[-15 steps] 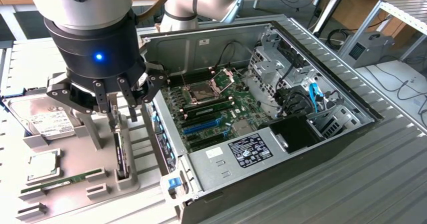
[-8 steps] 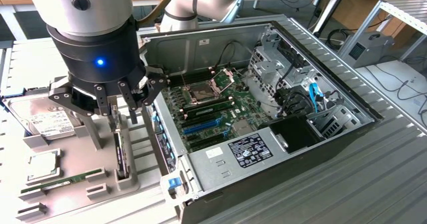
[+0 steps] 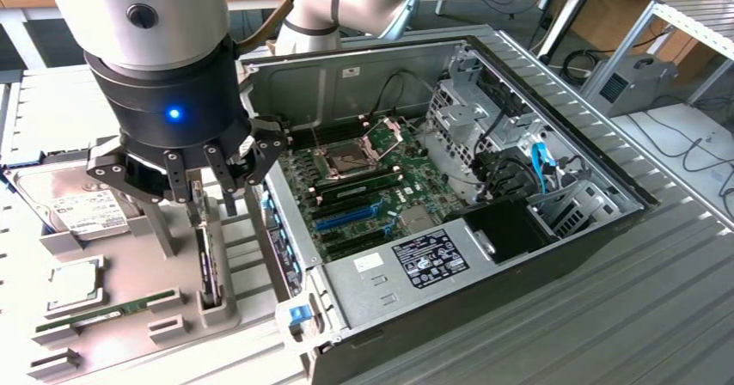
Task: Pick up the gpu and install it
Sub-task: 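Pick up the gpu and move the gpu toward the slot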
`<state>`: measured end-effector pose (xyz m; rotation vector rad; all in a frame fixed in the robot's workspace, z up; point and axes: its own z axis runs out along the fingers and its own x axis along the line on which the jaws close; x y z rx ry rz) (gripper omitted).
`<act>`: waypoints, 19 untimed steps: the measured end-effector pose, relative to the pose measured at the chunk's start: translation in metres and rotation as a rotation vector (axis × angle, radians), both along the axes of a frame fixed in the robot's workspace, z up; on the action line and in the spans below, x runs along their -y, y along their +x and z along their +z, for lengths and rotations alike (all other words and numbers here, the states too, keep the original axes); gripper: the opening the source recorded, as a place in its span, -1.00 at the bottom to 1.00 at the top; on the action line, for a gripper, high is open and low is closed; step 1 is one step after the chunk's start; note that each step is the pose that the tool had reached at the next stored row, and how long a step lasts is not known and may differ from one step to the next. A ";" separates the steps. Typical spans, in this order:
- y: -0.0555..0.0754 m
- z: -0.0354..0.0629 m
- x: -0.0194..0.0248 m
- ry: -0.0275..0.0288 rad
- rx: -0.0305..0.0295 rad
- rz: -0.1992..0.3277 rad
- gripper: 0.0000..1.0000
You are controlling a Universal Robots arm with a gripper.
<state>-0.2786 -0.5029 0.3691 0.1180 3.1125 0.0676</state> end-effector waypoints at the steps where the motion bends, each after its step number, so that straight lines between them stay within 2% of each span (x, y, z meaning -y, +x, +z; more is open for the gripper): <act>1: 0.000 -0.0013 0.0000 0.0000 0.0000 0.000 -0.28; 6: 0.000 -0.0033 0.0000 0.0000 0.0000 0.000 -0.28; 8: 0.000 -0.0094 0.0000 0.0000 0.0000 0.000 -0.28; 19: 0.000 -0.0117 0.0000 0.0000 0.0000 0.000 -0.28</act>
